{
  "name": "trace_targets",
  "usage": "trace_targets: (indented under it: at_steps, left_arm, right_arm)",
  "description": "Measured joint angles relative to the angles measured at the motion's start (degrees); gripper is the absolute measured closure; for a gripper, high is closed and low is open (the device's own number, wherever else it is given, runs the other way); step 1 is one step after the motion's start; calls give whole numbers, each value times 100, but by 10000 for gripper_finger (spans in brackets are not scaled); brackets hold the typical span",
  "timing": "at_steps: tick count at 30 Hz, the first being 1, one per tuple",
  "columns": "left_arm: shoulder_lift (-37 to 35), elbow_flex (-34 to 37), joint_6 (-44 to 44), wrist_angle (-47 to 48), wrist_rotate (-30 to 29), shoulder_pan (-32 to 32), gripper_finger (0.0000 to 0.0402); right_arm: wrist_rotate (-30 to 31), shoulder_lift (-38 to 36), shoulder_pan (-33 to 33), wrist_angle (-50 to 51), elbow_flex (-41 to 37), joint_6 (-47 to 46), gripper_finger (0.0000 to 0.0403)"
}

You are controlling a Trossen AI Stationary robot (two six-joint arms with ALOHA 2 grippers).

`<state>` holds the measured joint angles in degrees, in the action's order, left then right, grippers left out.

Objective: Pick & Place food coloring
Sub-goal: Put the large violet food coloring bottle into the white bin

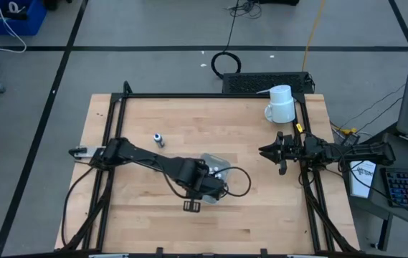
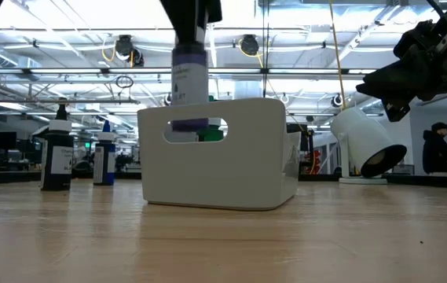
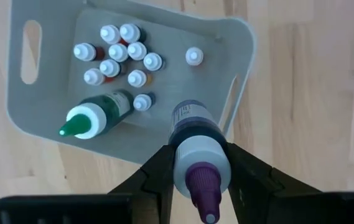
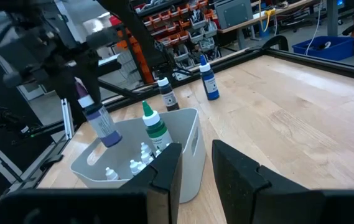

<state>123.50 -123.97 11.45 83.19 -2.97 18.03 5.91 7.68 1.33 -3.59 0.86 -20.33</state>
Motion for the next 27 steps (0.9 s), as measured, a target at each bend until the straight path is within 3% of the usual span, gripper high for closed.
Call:
trace_targets:
  at_steps: [11,27]
  left_arm:
    - [-2,924,-38,-640,300,-167,282]
    - [-28,1568,-195,-1334,496,-274,282]
  right_arm:
    - [0,0,1,0,-1,1,325]
    - [0,0,1,-1,0,-1,325]
